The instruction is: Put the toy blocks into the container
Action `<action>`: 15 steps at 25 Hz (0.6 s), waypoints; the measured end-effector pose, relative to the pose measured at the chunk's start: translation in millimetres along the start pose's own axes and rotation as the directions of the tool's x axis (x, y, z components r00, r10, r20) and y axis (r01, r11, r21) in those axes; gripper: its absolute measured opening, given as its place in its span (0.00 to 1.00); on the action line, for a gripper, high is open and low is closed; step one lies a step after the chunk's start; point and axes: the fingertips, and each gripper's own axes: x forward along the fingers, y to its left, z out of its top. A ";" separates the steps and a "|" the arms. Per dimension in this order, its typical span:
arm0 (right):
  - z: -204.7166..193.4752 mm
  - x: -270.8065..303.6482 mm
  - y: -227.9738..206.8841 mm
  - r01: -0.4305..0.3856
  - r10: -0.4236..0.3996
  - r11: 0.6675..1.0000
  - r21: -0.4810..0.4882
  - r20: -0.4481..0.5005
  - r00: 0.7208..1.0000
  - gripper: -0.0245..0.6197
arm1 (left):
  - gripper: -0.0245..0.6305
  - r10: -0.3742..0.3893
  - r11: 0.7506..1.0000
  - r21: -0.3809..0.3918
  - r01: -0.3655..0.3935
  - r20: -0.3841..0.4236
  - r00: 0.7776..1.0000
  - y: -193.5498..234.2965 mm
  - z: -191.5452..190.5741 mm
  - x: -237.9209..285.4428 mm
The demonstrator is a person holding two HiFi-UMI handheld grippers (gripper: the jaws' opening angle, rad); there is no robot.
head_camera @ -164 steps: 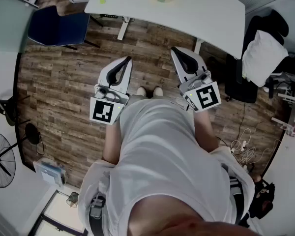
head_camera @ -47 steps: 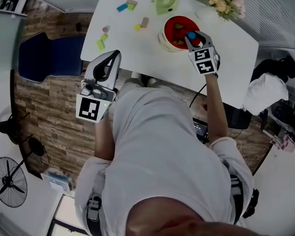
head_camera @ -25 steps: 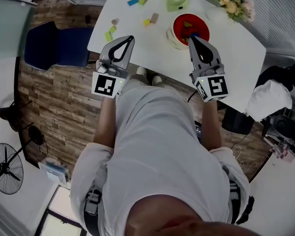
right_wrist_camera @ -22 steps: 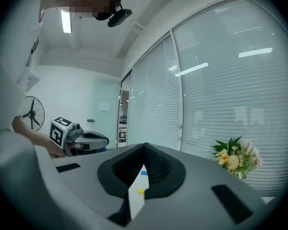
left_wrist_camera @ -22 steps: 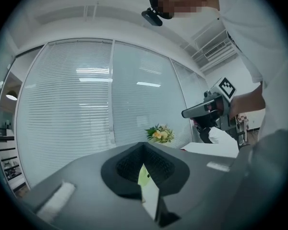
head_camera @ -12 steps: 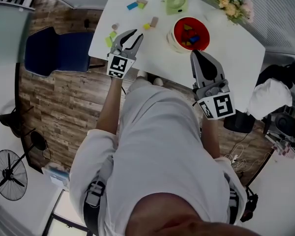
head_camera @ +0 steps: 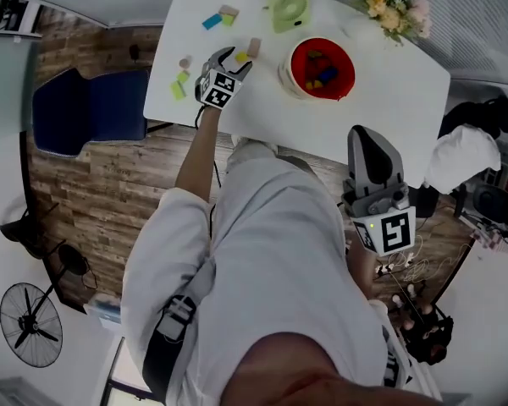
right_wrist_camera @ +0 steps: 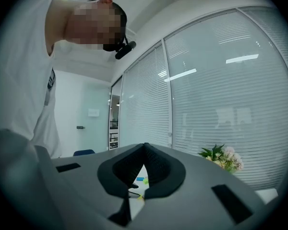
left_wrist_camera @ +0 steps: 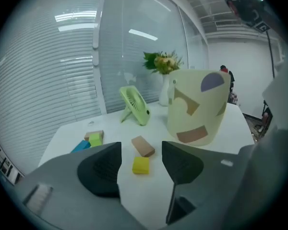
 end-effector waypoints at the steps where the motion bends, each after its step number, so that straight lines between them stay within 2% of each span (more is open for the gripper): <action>1: -0.8 -1.5 -2.8 0.014 -0.014 1.000 0.005 -0.004 1.000 0.04 | 0.41 -0.008 1.000 -0.001 0.008 -0.033 0.999 1.1 -6.4 9.1; 7: -3.2 -4.8 -13.8 0.064 -0.064 0.998 0.026 -0.013 0.998 0.04 | 0.38 -0.055 0.998 0.013 0.058 -0.186 0.981 -2.4 -39.1 37.7; 11: -2.4 -3.4 -20.8 0.070 -0.070 0.997 0.022 -0.014 0.997 0.04 | 0.25 -0.080 0.996 0.010 0.083 -0.198 0.977 -14.0 -44.4 39.5; 15: -1.6 0.1 -24.1 0.050 -0.050 0.998 0.028 0.003 0.999 0.04 | 0.25 -0.076 0.997 -0.020 0.074 -0.177 0.981 -16.7 -42.3 30.8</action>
